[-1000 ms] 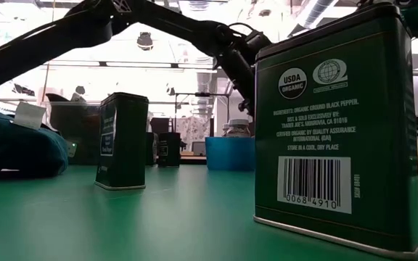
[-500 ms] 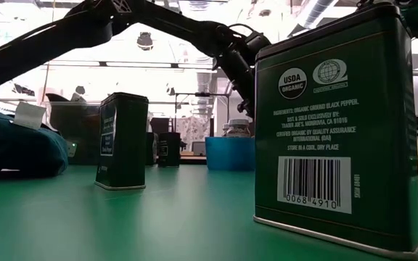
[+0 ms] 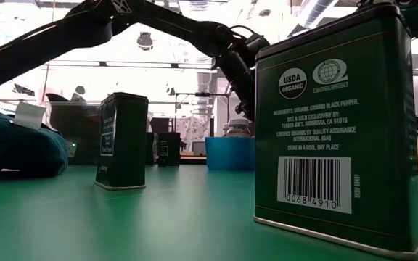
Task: Sort spices by type
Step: Put the red seasoning can into the orange bin, then put the black seasoning can into the yellow bin
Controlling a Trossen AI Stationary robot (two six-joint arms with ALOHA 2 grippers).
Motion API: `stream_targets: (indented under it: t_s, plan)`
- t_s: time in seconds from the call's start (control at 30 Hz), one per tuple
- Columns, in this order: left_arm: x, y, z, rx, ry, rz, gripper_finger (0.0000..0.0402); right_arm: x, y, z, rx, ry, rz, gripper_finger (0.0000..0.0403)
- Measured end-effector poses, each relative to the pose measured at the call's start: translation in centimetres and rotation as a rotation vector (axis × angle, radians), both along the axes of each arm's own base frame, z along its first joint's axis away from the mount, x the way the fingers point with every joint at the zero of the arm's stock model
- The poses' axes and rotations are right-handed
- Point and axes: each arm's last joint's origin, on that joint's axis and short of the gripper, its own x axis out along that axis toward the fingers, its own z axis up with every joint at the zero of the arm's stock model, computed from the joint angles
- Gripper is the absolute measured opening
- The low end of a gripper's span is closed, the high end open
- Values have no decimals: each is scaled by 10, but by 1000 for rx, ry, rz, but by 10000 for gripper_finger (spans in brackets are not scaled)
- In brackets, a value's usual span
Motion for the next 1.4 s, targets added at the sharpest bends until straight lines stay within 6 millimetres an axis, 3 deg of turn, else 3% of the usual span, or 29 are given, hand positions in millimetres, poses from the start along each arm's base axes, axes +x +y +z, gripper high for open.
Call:
stream_targets:
  t_s: [0.23, 0.5, 0.67, 0.9, 1.07, 1.23, 1.4]
  plan:
    - [-1, 0, 0, 2, 8, -6, 282, 0, 0, 0, 0, 1, 0, 249]
    - [-1, 0, 5, 30, 11, -34, 291, 0, 0, -1, -1, 8, 0, 249]
    - [-5, -2, 28, 70, -33, -53, 291, -1, 0, -1, -1, 21, 0, 249]
    - [-21, -15, 79, 168, -89, -42, 291, -3, 3, -6, 6, 68, 19, 249]
    - [-35, -44, 112, 198, -92, -57, 286, -4, 7, -7, 14, 70, 50, 249]
    - [-45, -95, 139, 289, -72, -88, 249, -4, 11, -9, 33, 65, 74, 249]
    - [-67, -150, 163, 292, -39, -164, 207, -5, 16, -9, 50, 51, 109, 249]
